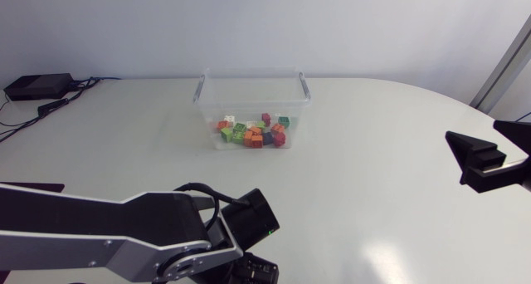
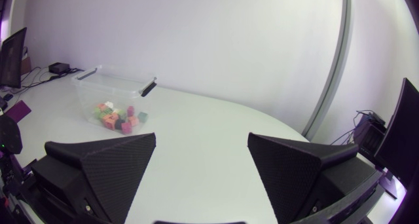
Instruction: Place the duplo bricks in the container
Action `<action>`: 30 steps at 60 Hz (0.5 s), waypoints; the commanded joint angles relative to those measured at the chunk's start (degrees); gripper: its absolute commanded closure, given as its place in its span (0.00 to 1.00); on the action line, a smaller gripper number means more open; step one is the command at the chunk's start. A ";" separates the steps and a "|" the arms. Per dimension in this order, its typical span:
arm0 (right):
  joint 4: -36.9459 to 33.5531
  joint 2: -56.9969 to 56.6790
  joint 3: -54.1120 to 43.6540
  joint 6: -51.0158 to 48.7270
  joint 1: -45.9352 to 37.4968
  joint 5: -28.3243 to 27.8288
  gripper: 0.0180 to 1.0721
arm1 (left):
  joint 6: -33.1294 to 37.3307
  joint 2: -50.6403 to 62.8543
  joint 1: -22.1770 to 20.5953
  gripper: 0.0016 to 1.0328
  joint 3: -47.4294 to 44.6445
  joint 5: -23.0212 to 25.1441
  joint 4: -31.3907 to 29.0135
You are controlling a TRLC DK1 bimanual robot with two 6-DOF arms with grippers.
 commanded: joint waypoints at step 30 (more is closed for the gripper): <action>10.94 -21.65 -16.39 -3.75 -6.63 -0.08 0.05 | -0.99 -13.57 18.46 0.90 12.13 0.56 -5.57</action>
